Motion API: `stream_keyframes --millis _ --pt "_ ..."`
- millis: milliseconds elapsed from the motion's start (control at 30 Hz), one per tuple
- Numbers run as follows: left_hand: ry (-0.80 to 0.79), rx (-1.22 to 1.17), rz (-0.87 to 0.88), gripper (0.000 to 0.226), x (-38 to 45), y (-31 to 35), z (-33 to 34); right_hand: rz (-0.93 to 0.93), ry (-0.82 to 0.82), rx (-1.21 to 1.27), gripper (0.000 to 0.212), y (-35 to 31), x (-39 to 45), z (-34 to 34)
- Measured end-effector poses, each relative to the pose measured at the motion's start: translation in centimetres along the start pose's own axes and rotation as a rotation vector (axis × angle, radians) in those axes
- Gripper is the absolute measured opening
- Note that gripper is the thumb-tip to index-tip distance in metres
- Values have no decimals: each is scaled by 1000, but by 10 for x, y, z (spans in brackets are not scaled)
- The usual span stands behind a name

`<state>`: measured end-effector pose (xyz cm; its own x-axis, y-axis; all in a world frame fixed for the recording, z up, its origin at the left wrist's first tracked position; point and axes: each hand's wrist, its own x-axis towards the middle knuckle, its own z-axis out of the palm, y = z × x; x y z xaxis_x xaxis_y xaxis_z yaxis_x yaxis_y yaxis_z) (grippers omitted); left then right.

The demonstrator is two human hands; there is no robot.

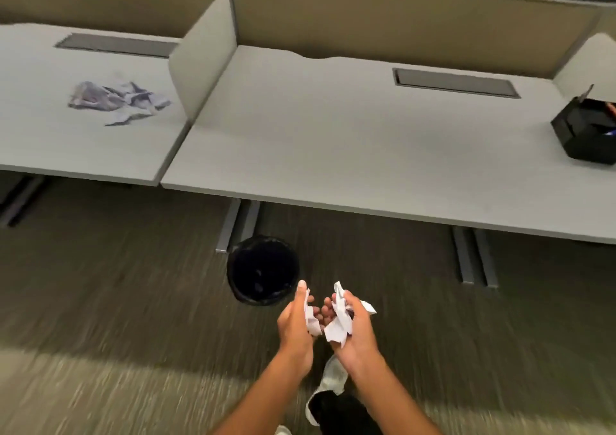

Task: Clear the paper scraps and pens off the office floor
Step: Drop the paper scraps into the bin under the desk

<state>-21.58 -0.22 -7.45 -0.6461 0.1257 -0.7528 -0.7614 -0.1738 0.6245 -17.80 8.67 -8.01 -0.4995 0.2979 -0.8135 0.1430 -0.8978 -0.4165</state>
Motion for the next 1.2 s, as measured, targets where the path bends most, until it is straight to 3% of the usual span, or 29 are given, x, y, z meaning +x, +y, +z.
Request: stream_keyframes --millis 100,300,500,667,1200 --pt "92 -106 -6 44 25 27 -2 44 -24 -47 34 -2 27 39" --pt "318 -224 69 18 74 69 6 68 -122 -208 24 1 81 103" --pt "456 -332 70 16 118 85 4 62 -142 -401 15 10 124 139" --pt "464 -351 40 14 159 95 -8 56 -45 -463 21 27 151 157" --pt "314 -168 -114 27 289 103 -47 14 217 -433 12 73 248 205"
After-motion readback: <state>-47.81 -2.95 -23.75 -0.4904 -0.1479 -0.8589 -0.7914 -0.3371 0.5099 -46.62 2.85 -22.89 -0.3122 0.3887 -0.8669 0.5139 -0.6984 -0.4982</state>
